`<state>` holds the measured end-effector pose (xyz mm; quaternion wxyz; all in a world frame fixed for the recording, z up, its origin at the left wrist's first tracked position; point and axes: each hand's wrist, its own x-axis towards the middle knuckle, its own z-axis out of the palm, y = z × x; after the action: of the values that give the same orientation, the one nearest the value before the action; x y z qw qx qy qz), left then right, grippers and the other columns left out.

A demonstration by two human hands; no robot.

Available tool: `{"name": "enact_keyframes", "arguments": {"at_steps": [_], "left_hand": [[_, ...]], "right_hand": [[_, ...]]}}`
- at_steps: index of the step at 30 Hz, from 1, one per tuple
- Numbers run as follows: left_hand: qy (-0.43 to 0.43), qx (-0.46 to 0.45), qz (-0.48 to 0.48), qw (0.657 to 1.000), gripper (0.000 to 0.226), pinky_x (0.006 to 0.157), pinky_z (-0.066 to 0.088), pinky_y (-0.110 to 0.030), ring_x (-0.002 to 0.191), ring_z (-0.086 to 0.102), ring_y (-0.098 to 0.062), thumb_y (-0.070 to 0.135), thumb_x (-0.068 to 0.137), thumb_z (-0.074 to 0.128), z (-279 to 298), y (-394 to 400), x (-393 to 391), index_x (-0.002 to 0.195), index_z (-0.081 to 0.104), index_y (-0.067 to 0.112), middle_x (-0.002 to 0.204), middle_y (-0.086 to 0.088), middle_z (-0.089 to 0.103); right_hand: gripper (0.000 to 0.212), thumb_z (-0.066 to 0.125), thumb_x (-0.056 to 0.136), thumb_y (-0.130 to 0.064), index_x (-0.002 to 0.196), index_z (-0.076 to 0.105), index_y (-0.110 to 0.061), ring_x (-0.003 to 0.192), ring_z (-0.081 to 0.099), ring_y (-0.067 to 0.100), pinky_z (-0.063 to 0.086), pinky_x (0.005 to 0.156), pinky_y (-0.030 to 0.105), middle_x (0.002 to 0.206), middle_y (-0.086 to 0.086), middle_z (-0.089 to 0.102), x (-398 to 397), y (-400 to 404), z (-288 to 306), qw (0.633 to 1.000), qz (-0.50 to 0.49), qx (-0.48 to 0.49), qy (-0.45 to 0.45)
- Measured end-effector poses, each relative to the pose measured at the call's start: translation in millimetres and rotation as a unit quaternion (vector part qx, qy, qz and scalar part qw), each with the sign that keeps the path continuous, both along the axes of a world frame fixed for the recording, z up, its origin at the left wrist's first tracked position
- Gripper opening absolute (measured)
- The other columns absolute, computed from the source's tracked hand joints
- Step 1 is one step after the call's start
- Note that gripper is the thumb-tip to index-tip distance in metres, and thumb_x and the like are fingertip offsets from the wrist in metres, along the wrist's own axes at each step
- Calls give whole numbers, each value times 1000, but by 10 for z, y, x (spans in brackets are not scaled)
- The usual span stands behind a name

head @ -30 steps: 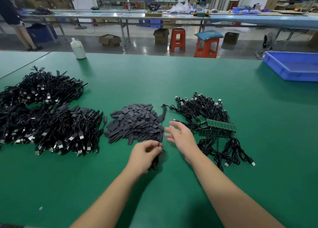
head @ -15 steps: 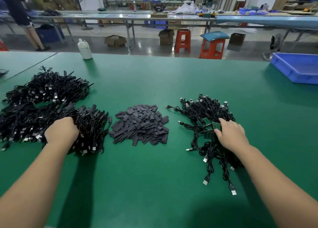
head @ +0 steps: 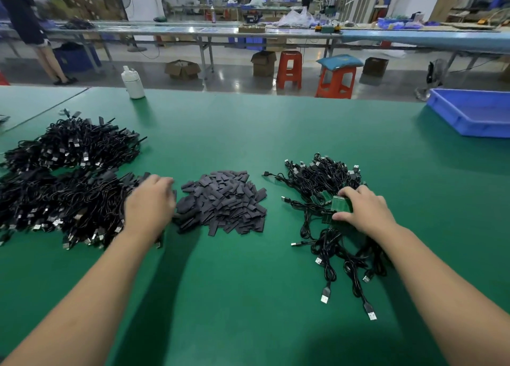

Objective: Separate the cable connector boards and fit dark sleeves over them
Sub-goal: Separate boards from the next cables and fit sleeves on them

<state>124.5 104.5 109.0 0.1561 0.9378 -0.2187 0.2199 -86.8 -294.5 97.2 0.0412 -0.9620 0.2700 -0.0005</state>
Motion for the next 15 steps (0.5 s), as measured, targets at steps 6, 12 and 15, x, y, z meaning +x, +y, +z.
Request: {"name": "enact_keyframes", "arguments": {"at_steps": [6,12,15], "left_hand": [[256,-97,-231,934,30,94,52,-30,90,62,-3,30,95,59,-133,-1140,-903,124,65,27,112,10,71],[359,-189,-267,874,39,93,45,-23,104,61,-7,39,95,57,-170,-1810,-1424,132,57,26,118,8,68],[331,-191,-233,894,17,69,47,-29,78,63,-15,32,95,57,-116,-1915,-1496,106,69,27,85,3,72]], "right_hand": [[28,62,93,-43,117,64,-29,100,64,20,46,88,34,115,-5,71,51,300,268,994,63,59,-63],[17,59,94,-37,105,72,-31,92,65,19,41,73,28,99,-9,74,11,598,424,987,72,55,-131],[15,58,92,-35,99,72,-31,82,66,18,45,80,31,86,-10,73,-66,682,460,985,60,57,-154]]}}
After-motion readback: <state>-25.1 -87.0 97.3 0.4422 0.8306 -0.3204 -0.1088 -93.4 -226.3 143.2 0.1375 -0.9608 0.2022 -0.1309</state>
